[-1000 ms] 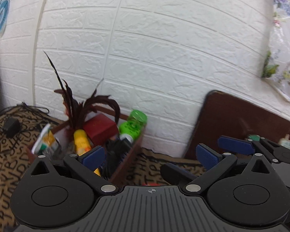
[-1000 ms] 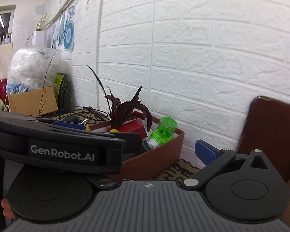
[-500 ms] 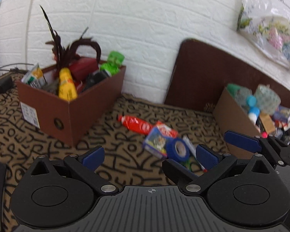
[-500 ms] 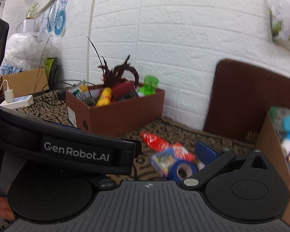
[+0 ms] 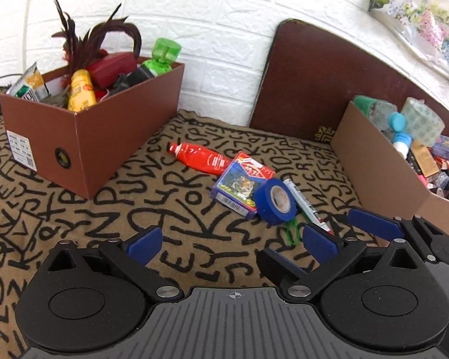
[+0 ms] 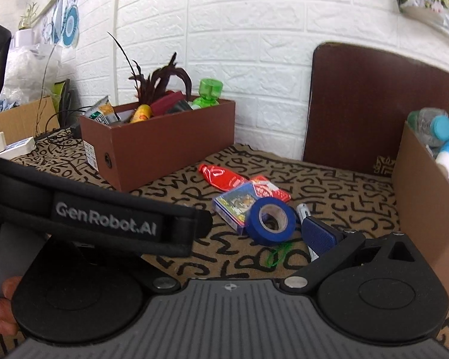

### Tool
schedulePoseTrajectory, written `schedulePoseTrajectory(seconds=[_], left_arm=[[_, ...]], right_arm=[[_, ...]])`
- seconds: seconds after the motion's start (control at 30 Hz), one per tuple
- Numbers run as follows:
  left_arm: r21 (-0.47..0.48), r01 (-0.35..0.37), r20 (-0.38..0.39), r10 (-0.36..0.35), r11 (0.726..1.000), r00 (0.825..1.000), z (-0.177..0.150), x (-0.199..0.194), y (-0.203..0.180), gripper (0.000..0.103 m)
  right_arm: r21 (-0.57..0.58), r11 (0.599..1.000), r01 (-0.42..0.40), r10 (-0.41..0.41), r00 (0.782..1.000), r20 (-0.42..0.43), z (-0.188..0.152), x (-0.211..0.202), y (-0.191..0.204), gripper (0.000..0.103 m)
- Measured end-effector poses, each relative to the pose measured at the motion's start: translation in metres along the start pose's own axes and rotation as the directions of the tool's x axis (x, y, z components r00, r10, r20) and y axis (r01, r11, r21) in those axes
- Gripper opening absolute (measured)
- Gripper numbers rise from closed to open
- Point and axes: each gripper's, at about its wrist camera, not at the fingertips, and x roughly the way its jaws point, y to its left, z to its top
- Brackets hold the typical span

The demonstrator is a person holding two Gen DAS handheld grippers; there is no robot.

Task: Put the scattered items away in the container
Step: 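Grasp the red-capped white marker with the right gripper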

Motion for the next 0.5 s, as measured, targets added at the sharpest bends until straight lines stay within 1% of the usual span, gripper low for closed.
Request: schedulePoseTrajectory(seconds=[0.07, 0.17, 0.3, 0.33, 0.4, 0.43, 0.5], left_arm=[[-0.002, 0.005, -0.018, -0.005, 1.0, 1.0, 0.0, 0.006, 0.002, 0.1], [-0.002, 0.034, -0.049, -0.034, 0.999, 0.998, 0.0, 0.016, 0.003, 0.095], [-0.006, 0.059, -0.068, -0.06, 0.998, 0.996, -0.002, 0.029, 0.001, 0.088], [-0.008, 0.064, -0.068, -0.064, 0.998, 0.996, -0.001, 0.032, 0.0, 0.088], [0.0, 0.052, -0.059, -0.052, 0.999, 0.997, 0.001, 0.038, -0.002, 0.087], [0.006, 0.042, -0.052, -0.042, 0.999, 0.998, 0.002, 0.041, -0.002, 0.087], [0.012, 0.028, -0.047, -0.027, 1.0, 0.999, 0.006, 0.049, -0.002, 0.084]], right_arm=[[0.0, 1.0, 0.024, -0.024, 1.0, -0.018, -0.003, 0.007, -0.004, 0.102], [-0.016, 0.998, 0.064, -0.065, 0.996, -0.055, -0.008, 0.017, -0.01, 0.099], [-0.027, 0.997, 0.071, -0.074, 0.992, -0.101, -0.013, 0.027, -0.018, 0.088], [-0.03, 0.997, 0.075, -0.077, 0.991, -0.108, -0.013, 0.029, -0.02, 0.086], [-0.032, 0.996, 0.087, -0.09, 0.989, -0.119, -0.014, 0.032, -0.024, 0.08], [-0.03, 0.995, 0.095, -0.098, 0.987, -0.124, -0.014, 0.034, -0.026, 0.079], [-0.018, 0.994, 0.111, -0.113, 0.985, -0.134, -0.012, 0.037, -0.033, 0.074]])
